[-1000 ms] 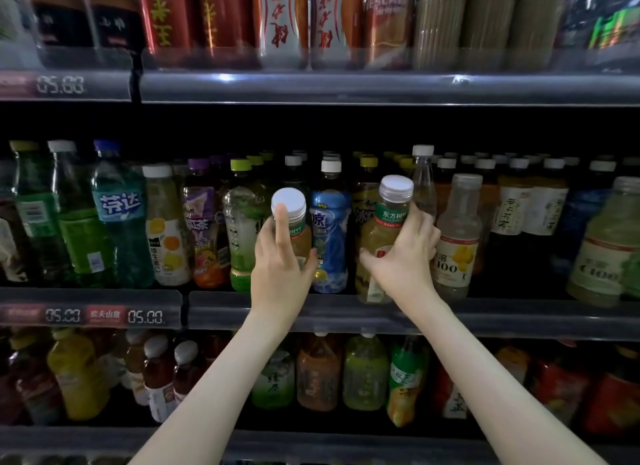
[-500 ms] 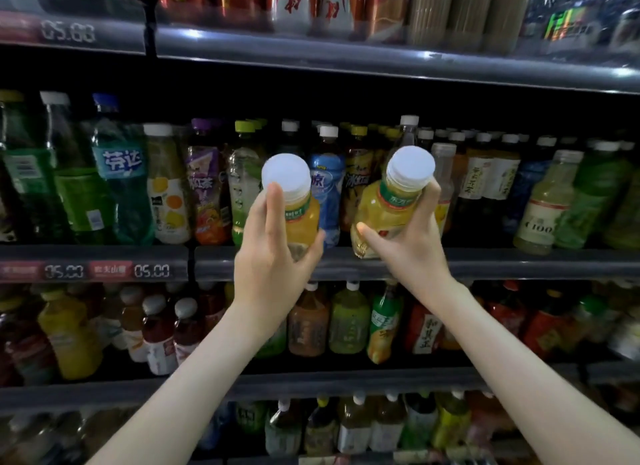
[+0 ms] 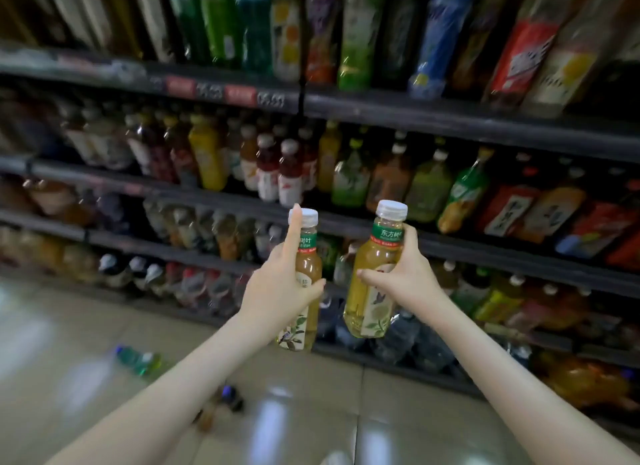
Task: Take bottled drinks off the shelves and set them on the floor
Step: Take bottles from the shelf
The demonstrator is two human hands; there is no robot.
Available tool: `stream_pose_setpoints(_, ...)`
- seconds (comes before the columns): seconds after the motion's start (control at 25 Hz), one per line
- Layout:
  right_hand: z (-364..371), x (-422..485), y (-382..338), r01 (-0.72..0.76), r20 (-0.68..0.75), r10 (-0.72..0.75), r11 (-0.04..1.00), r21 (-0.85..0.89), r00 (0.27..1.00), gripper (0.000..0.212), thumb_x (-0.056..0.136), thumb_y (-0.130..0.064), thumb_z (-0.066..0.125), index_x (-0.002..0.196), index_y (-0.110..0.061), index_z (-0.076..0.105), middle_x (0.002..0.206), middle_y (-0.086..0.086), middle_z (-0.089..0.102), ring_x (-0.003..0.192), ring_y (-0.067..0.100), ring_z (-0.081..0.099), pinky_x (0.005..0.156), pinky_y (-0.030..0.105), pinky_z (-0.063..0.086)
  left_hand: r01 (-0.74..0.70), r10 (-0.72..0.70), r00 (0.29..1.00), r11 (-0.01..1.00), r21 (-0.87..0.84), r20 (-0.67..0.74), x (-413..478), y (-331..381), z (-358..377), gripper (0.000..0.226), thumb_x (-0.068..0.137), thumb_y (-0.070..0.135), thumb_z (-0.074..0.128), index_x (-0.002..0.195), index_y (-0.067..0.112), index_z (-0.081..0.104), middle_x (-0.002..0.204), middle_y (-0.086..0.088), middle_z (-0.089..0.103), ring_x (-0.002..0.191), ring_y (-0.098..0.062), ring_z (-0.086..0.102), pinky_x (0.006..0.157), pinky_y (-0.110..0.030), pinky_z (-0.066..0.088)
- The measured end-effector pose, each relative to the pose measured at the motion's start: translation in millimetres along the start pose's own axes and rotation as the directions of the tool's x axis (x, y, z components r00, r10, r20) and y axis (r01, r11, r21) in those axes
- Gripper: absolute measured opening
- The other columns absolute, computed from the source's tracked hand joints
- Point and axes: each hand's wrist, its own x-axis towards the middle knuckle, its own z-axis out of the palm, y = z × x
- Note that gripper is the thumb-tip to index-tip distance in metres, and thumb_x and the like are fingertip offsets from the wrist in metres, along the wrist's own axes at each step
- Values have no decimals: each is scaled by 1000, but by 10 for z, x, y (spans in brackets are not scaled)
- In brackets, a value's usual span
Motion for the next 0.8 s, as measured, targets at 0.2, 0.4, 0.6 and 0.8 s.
stream_pose_setpoints(0.2,904,-327,-45,-60,170,64,998,-30,983,89,69,-22,84,136,-26,27,96,-8,65,84,7,64,74,27,49,214,-219,970,975,58,108,-738,-645,-256,114,79,35,68,134,55,-30,93,4,59,74,-17,58,72,-34,49)
stream_pose_setpoints(0.4,1707,-263,-473,-16,265,20,1000,-20,964,90,66,-27,86,135,-26,28,102,-5,66,92,11,64,82,32,50,338,-339,939,941,32,60,-892,-1269,-808,115,80,37,69,131,56,-33,73,4,57,61,-13,55,62,-31,48)
stream_pose_setpoints(0.6,2684,-19,-1092,-8,300,9,1000,-5,954,83,67,-25,86,128,-27,30,103,-8,61,94,12,62,81,30,49,412,-412,911,911,0,-1,-890,-2155,-1696,114,78,38,71,141,49,-23,60,14,49,57,-11,51,59,-29,41)
stream_pose_setpoints(0.8,3672,256,-1685,-56,334,35,997,55,942,85,68,-23,85,132,-27,28,101,-7,60,87,7,62,66,25,50,411,-410,911,912,13,-51,-765,-3047,-2727,112,80,35,71,144,45,-21,60,12,57,53,-6,56,54,-25,46)
